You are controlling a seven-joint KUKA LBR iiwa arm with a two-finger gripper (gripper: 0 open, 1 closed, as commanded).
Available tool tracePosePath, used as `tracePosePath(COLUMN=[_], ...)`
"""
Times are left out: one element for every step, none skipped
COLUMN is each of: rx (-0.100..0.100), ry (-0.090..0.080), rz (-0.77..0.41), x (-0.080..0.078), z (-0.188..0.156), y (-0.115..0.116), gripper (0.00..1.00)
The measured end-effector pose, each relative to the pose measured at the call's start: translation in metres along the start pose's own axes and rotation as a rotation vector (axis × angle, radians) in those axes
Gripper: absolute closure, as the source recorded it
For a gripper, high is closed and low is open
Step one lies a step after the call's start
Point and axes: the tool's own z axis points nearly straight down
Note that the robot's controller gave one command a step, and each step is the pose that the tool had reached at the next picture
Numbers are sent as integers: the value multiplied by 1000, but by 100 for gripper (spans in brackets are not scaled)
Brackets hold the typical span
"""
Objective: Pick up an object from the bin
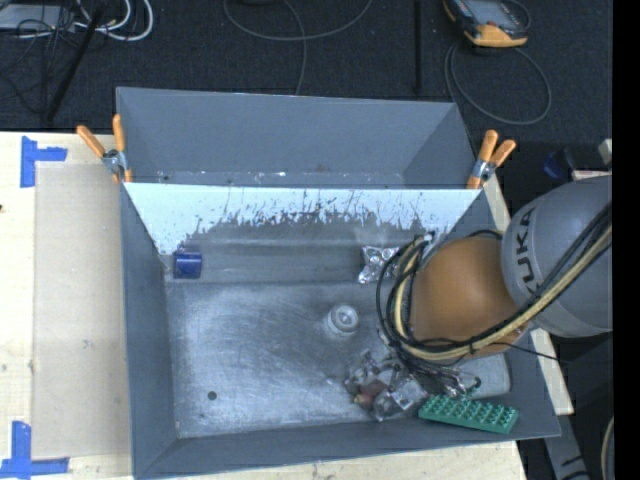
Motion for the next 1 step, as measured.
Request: tracePosePath(rx=[3], ry=[-4], rz=[-173], x=[-2], z=[-145], y=[-10], gripper=[100])
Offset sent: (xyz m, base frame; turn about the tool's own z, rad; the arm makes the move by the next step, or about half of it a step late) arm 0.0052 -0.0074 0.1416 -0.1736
